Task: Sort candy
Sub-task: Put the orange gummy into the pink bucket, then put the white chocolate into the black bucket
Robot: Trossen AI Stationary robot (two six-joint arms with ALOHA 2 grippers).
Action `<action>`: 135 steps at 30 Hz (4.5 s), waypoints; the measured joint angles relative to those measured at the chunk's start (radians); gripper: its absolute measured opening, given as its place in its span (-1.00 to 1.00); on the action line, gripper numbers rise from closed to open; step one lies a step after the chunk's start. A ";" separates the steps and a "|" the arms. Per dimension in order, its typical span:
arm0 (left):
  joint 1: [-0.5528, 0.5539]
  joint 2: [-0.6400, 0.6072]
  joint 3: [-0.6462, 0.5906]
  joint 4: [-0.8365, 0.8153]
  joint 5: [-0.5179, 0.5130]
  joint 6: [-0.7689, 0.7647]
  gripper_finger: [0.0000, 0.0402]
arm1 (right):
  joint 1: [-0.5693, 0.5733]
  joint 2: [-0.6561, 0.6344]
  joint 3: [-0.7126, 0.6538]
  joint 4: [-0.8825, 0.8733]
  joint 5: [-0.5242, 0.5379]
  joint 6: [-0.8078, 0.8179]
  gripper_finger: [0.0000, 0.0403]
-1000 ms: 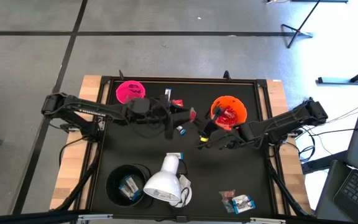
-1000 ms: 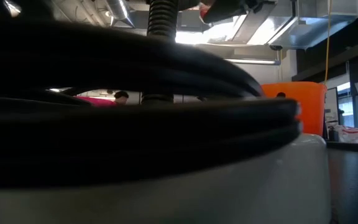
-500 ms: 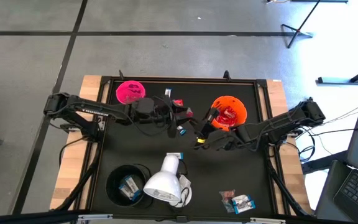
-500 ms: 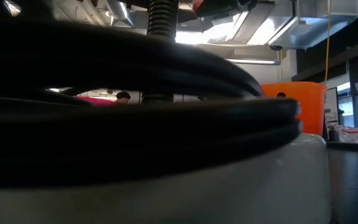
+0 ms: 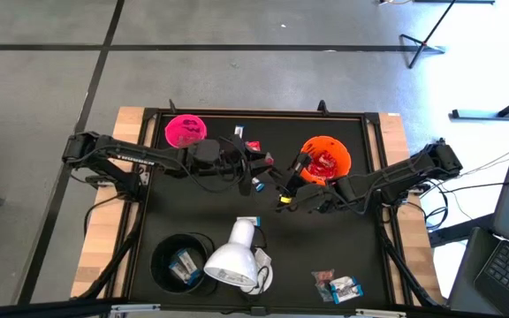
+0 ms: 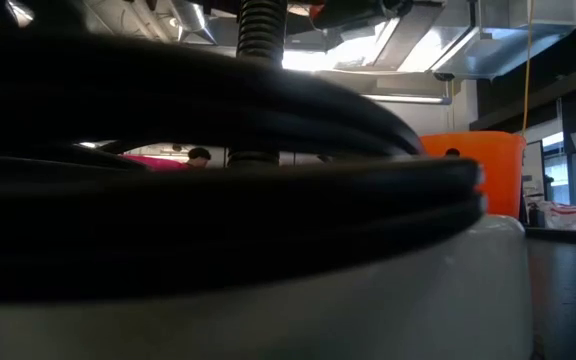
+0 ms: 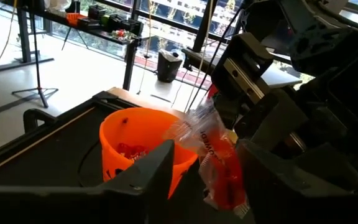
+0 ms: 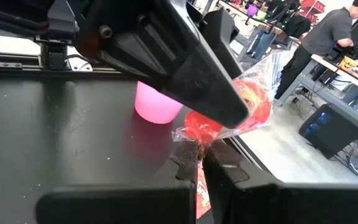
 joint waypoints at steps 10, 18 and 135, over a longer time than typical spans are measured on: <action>-0.007 0.000 -0.002 -0.001 0.005 0.071 -0.72 | -0.001 0.000 0.000 -0.010 -0.050 -0.023 -0.82; 0.000 -0.033 -0.002 -0.054 -0.027 0.157 -0.96 | 0.028 -0.006 0.000 -0.050 0.011 -0.023 -0.09; 0.037 -0.444 -0.002 -0.646 0.120 0.305 -0.25 | 0.700 0.298 -0.002 -0.990 -0.744 1.313 0.25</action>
